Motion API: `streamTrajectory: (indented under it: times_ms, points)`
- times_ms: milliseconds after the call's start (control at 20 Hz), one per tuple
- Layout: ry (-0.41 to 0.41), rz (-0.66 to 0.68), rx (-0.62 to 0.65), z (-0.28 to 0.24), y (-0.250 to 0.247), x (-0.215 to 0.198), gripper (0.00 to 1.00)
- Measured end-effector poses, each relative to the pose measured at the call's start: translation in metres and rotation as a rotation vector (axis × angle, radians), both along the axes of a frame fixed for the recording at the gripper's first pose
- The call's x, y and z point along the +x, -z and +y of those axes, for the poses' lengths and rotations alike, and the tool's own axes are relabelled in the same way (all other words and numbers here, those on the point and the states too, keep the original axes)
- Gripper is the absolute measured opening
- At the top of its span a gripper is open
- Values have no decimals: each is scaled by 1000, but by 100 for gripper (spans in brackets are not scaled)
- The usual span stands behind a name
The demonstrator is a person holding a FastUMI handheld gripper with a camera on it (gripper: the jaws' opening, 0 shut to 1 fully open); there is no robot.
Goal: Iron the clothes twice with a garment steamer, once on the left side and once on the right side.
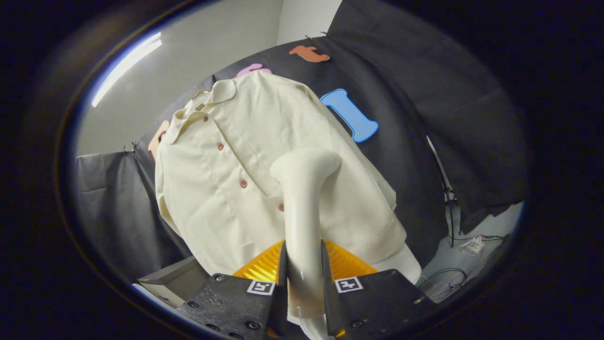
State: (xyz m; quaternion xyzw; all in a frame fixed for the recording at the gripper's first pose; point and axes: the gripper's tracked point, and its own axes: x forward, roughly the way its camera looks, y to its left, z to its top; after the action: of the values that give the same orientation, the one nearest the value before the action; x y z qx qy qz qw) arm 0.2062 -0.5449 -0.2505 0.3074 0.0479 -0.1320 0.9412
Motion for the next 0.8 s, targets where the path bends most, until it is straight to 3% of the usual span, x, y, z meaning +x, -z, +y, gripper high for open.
streamTrajectory:
  times_ms: [800]
  points:
    - [41, 107, 85, 13, 82, -39, 32]
